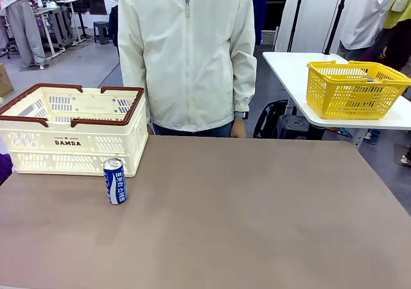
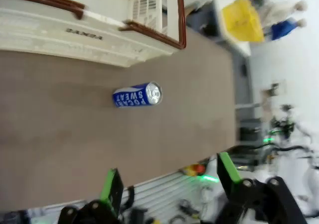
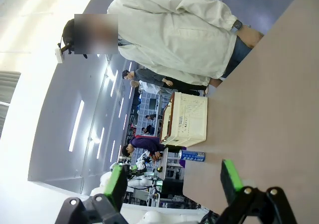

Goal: Place the drinks into the Shopping basket.
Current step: Pick up one drink and place it into the Shopping basket.

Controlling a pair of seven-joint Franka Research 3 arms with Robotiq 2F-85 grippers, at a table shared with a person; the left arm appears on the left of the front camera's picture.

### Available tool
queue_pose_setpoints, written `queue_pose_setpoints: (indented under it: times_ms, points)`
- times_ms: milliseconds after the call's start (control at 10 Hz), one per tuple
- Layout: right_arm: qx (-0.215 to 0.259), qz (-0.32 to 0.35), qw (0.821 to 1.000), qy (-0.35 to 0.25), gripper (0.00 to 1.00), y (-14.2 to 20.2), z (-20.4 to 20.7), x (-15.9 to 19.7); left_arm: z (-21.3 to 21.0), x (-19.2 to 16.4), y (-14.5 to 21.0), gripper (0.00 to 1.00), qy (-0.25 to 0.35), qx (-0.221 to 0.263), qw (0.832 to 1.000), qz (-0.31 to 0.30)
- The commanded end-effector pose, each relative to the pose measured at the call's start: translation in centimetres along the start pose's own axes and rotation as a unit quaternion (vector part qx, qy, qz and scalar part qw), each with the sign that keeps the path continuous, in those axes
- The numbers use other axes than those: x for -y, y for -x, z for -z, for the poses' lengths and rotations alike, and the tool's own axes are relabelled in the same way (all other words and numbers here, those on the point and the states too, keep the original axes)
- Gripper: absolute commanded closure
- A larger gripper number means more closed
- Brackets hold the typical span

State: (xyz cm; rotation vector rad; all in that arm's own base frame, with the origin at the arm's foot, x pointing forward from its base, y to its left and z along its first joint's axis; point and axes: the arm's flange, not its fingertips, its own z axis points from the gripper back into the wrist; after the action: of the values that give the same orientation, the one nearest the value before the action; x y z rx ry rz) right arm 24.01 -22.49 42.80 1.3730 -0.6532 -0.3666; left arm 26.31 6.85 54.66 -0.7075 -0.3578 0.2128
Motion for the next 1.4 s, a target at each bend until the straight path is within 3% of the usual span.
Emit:
queue_pose_setpoints:
  times_ms: [0,200,400,500,700,800,1100,1200,1300]
  points:
    - [-0.006,-0.007,1.000,0.000,0.00,-0.1,-0.3,-0.3,6.4,6.6,2.2,0.00,-0.178,-0.007,0.980,0.090]
    - [-0.006,-0.007,1.000,0.000,0.00,-0.1,-0.3,-0.3,10.1,11.1,4.9,0.00,-0.306,0.064,0.935,0.168]
    - [-0.006,-0.007,1.000,0.000,0.00,-0.1,-0.3,-0.3,12.2,11.9,5.6,0.00,-0.339,0.182,0.894,0.228]
    - [-0.006,-0.007,1.000,0.000,0.00,-0.1,-0.3,-0.3,11.2,14.1,4.8,0.00,-0.266,0.055,0.945,0.179]
    - [-0.006,-0.007,1.000,0.000,0.00,-0.1,-0.3,-0.3,11.2,14.1,4.8,0.00,-0.266,0.055,0.945,0.179]
    - [-0.006,-0.007,1.000,0.000,0.00,-0.1,-0.3,-0.3,12.3,15.1,4.8,0.00,-0.302,0.095,0.926,0.207]
    - [-0.006,-0.007,1.000,0.000,0.00,-0.1,-0.3,-0.3,16.8,13.3,-2.8,0.00,-0.219,-0.038,0.939,0.263]
    - [-0.006,-0.007,1.000,0.000,0.00,-0.1,-0.3,-0.3,18.0,12.7,-4.2,0.00,-0.218,-0.067,0.940,0.253]
    - [-0.006,-0.007,1.000,0.000,0.00,-0.1,-0.3,-0.3,18.9,12.2,-4.3,0.00,-0.245,-0.047,0.942,0.225]
